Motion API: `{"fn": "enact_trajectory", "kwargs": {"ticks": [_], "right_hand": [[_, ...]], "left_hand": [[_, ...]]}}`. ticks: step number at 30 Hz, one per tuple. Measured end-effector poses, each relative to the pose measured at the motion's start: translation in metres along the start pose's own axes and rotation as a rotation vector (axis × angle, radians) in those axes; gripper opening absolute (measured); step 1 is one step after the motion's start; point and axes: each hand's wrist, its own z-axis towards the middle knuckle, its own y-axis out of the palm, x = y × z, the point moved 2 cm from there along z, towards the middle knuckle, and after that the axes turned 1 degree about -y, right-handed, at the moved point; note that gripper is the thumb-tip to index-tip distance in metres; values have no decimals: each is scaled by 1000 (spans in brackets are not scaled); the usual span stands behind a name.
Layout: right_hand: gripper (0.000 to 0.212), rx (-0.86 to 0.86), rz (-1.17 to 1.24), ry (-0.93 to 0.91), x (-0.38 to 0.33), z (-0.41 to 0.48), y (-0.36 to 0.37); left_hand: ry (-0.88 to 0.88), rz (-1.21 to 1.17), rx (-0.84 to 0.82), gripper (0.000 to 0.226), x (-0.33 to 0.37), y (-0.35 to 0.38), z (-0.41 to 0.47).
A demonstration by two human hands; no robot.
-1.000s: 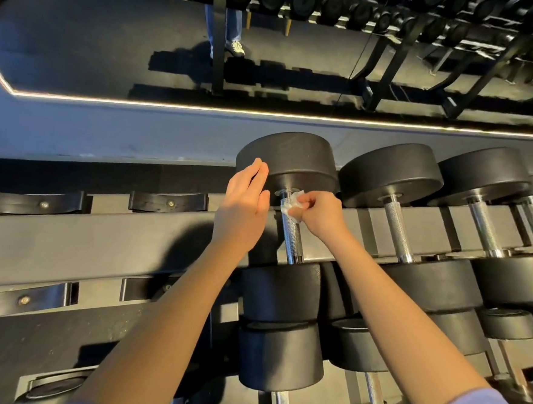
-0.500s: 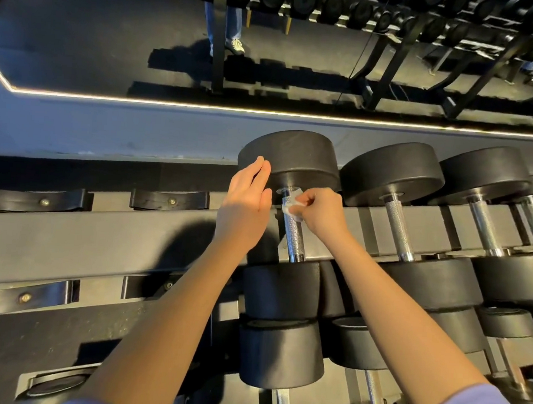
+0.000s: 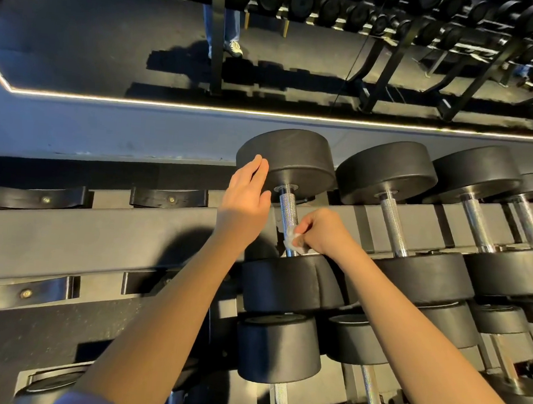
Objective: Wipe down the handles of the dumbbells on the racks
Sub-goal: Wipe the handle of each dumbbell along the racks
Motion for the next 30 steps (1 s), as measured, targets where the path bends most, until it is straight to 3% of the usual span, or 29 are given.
{"fn": "enact_trajectory", "kwargs": {"ticks": [4,6,9,12,17,22,27,30], "right_hand": [[14,198,195,-83,4,-9,-6],[20,227,285,-122,6,-14,-9],[20,211,377,-158,3,-18,-11],[11,208,428,-167,-1,-21,-12],[17,167,482,-187,3,-24,-13],[25,364,306,-55,19,-37,2],[26,409,319,-7,17,-42,2],[21,422,307,-36,15,-46,0]], "left_hand": [[62,-79,94,36,-1,-4,-13],[17,-205,-17,28,0,4,-20],[-160,-376,-278,32,3,21,-19],[-248,-422,-369,40,2,34,-12],[-257,-381,-260,29,2,32,-5],[-285,-301,-10,23,-5,30,8],[-294,-255,-30,22,-2,47,12],[-254,-231,-154,16,-5,46,7]]}}
